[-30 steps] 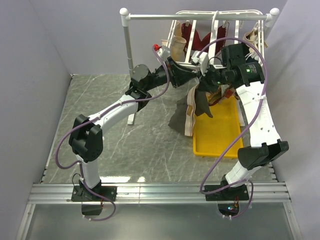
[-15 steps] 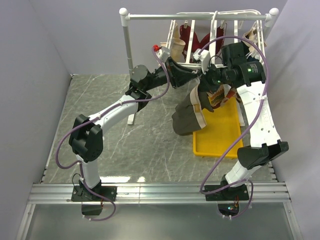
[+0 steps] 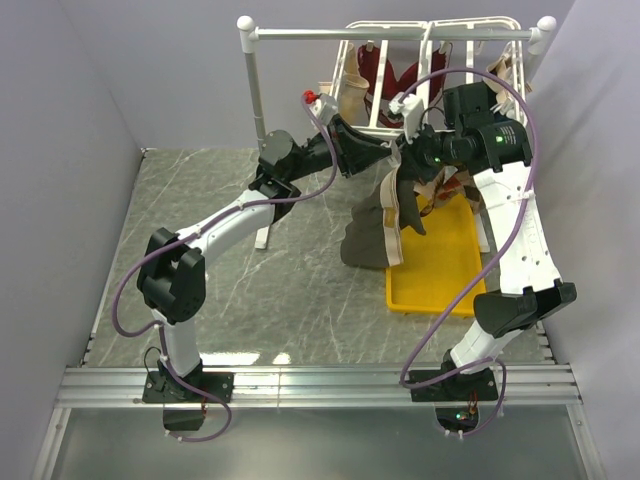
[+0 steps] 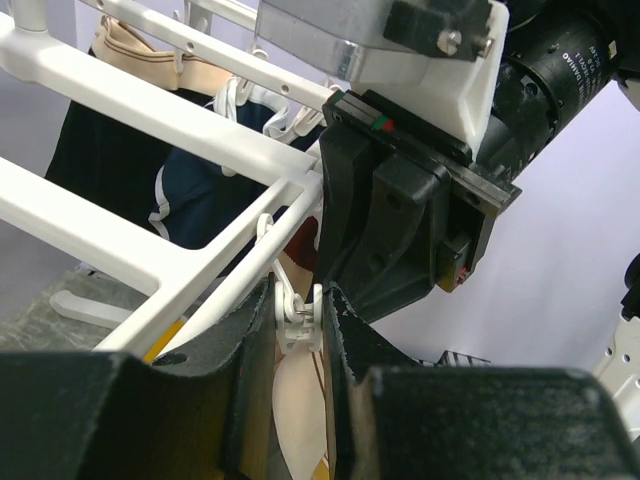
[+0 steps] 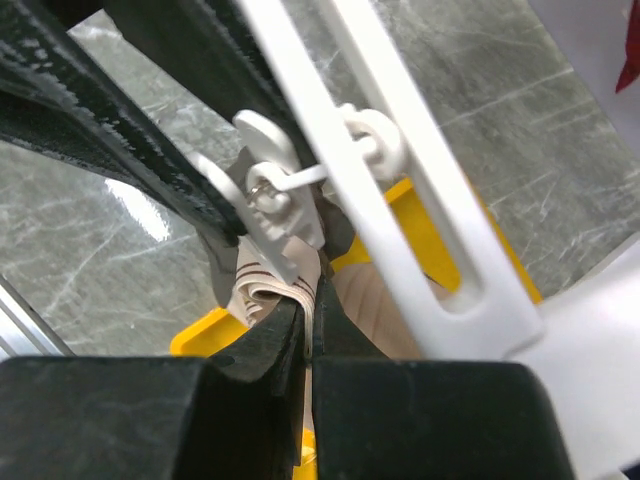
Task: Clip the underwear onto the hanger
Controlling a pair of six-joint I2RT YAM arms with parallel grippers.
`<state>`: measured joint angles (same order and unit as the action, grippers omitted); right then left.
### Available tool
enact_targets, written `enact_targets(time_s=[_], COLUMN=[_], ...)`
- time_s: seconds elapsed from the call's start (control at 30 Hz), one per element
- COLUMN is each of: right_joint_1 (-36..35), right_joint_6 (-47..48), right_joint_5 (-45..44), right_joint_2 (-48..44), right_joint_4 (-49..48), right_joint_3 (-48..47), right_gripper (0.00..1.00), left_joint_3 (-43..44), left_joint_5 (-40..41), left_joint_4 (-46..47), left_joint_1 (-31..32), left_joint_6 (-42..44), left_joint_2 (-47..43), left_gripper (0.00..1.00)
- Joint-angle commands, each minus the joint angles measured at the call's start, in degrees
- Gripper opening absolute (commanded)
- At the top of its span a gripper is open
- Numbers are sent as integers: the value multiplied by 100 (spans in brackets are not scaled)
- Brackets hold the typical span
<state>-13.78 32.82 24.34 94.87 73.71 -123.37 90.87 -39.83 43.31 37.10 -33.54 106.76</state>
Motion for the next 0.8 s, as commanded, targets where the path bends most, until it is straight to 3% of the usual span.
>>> enact_targets(time_s=[0.0,0.47,0.77], right_joint_1=[86,42,-98], right_joint_6=[-389,-1154,-1568], right_joint_5=[-420,-1106,-1361], right_joint_2=[102,-144,-39], right_joint_4=[-454,-981,-1043], right_joint_3=[-223,392,279], right_gripper=[0,0,0], left_joint_3=[-157,-96,-26], left_joint_5=[-1316,-1404,-1422], left_joint_4=[-77,222,318], left_joint_1=[166,148,157], left_joint_6=[-241,-461,-381], left_joint_2=[29,99,126], left_gripper=[0,0,0])
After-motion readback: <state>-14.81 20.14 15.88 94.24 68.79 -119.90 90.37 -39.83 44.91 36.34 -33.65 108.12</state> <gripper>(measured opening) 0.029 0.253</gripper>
